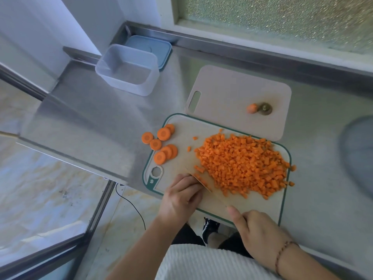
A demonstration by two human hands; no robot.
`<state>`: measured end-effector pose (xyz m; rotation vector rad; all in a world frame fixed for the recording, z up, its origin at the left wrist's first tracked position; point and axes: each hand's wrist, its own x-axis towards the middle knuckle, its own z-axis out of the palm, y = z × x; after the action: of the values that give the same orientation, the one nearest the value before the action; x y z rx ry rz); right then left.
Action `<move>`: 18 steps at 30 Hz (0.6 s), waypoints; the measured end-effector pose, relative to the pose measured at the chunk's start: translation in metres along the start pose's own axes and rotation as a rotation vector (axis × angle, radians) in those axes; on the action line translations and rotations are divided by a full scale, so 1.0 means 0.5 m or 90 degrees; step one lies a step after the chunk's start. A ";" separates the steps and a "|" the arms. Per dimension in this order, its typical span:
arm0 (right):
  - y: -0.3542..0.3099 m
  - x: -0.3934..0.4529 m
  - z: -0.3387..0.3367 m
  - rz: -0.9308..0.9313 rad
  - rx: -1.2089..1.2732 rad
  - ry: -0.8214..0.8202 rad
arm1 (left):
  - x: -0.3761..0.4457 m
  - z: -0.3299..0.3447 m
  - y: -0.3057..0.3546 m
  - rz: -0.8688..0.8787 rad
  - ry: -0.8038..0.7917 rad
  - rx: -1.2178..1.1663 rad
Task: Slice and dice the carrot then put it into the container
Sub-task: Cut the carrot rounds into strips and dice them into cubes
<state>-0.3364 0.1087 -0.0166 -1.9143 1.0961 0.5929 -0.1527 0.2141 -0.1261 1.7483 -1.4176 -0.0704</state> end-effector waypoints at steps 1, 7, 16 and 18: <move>-0.001 0.006 0.007 -0.004 0.002 0.002 | 0.000 0.000 0.000 -0.001 0.001 0.002; -0.007 0.019 0.013 0.001 0.044 -0.002 | 0.001 0.000 0.004 0.015 -0.003 0.010; -0.007 0.020 -0.010 -0.071 0.100 0.000 | 0.004 -0.006 0.002 0.003 -0.021 -0.015; 0.014 0.005 -0.014 -0.073 0.103 -0.004 | 0.001 -0.011 0.003 0.009 -0.028 -0.020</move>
<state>-0.3411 0.0999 -0.0177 -1.8206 0.9917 0.4322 -0.1506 0.2169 -0.1215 1.7207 -1.4532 -0.1239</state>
